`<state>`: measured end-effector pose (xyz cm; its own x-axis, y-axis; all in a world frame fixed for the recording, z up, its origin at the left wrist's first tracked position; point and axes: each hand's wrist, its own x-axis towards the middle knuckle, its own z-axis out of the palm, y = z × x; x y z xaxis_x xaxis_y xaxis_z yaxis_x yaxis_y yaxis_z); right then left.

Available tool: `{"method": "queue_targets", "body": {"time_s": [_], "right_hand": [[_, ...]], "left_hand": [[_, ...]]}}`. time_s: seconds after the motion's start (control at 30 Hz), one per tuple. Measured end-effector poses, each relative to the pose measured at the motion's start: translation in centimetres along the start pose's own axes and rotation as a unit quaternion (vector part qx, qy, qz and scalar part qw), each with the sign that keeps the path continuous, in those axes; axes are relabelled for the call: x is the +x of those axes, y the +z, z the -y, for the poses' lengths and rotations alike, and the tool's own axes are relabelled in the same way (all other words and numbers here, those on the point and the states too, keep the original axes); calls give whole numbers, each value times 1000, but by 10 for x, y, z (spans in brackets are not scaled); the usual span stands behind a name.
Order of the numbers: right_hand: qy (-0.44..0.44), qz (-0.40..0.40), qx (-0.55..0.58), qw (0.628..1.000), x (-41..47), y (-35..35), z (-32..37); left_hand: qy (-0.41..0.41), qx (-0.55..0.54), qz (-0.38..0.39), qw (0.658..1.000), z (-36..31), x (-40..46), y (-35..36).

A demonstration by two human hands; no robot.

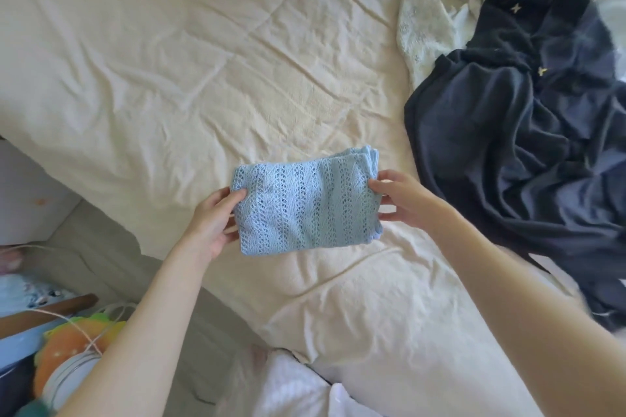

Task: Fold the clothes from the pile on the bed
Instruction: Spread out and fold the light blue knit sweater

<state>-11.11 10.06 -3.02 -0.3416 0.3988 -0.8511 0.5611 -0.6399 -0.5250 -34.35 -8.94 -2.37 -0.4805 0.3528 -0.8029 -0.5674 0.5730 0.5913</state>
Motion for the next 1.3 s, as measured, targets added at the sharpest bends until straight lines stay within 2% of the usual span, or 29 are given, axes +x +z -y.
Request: {"method": "queue_targets", "body": {"time_s": [0.37, 0.43, 0.5, 0.57, 0.73, 0.87, 1.03, 1.3], "right_hand": [[-13, -24, 48, 998, -142, -54, -115], [-5, -39, 46, 998, -145, -56, -124], [-15, -71, 90, 993, -233, -111, -190], [-10, -80, 77, 994, -238, -116, -206], [15, -149, 127, 980, -310, -170, -285], [41, -212, 177, 960, -336, -195, -345], [56, -236, 230, 943, -356, -226, -421], [53, -287, 291, 911, -390, -316, -536]], "left_hand": [[18, 34, 25, 999, 87, -139, 36], [11, 33, 21, 999, 95, -144, 33], [12, 70, 63, 995, 145, -213, 86], [5, 62, 64, 996, 157, -223, 88], [-24, 133, 130, 982, 208, -272, 145], [-28, 205, 184, 961, 239, -288, 192], [-24, 286, 234, 929, 276, -302, 245], [-12, 347, 259, 901, 368, -344, 354]]}}
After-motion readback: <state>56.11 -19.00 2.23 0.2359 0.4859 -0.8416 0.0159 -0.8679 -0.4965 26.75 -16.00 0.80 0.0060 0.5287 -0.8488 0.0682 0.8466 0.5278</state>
